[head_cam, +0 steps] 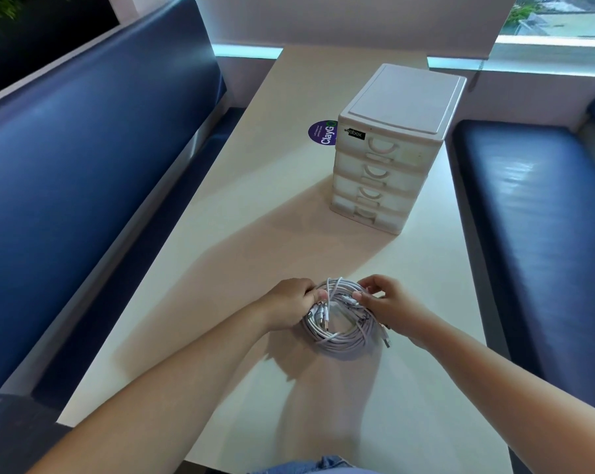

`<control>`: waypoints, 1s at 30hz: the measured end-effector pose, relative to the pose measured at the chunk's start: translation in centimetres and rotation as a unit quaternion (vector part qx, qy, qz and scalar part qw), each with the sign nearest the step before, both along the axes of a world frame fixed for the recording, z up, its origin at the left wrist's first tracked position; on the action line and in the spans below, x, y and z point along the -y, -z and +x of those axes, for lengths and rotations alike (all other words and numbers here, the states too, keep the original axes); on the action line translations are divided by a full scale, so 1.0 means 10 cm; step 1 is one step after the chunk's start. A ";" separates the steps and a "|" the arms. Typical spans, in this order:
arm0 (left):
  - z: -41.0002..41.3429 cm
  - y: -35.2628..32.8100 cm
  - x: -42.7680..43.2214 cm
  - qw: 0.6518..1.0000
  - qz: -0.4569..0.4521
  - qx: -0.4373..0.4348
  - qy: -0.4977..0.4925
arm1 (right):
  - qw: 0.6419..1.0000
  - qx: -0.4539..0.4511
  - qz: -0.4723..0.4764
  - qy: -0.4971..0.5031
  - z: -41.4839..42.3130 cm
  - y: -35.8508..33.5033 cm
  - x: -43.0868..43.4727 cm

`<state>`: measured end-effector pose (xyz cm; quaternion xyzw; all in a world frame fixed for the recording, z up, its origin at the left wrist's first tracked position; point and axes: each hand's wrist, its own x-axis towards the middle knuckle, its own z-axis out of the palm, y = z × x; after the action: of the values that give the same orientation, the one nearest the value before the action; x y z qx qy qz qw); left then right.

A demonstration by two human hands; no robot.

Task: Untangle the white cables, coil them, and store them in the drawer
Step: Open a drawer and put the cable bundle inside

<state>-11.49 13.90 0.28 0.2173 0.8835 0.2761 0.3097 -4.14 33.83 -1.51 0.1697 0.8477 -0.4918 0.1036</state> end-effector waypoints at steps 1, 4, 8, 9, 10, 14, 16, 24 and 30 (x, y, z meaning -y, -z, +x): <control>0.01 -0.01 -0.02 1.000 -0.006 -0.013 -0.001 | 1.000 0.000 0.006 0.003 -0.02 0.01 0.00; 0.06 0.01 -0.13 0.992 -0.063 -0.107 0.000 | 0.996 -0.021 0.089 -0.001 -0.08 0.02 0.04; 0.22 0.05 -0.23 0.977 -0.083 -0.192 0.045 | 0.971 -0.049 0.222 -0.079 -0.08 0.09 0.13; 0.24 0.07 -0.22 0.970 -0.075 -0.219 0.077 | 0.967 -0.055 0.231 -0.090 -0.05 0.11 0.14; 0.24 0.12 -0.19 0.963 -0.069 -0.239 0.106 | 0.965 -0.061 0.238 -0.093 -0.02 0.13 0.15; 0.17 0.27 -0.10 0.953 -0.078 -0.252 0.148 | 0.943 -0.094 0.305 -0.093 0.08 0.19 0.14; 0.15 0.29 -0.09 0.956 -0.076 -0.242 0.148 | 0.934 -0.088 0.331 -0.098 0.09 0.19 0.13; 0.14 0.38 -0.10 0.958 -0.083 -0.244 0.127 | 0.927 -0.109 0.338 -0.119 0.10 0.25 0.10; 0.12 0.32 -0.13 0.957 -0.096 -0.240 0.131 | 0.919 -0.080 0.361 -0.141 0.07 0.29 0.08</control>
<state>-10.26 15.16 -2.92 0.3600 0.9182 0.0868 0.1409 -3.45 33.04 -4.39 0.0349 0.9882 -0.1449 0.0353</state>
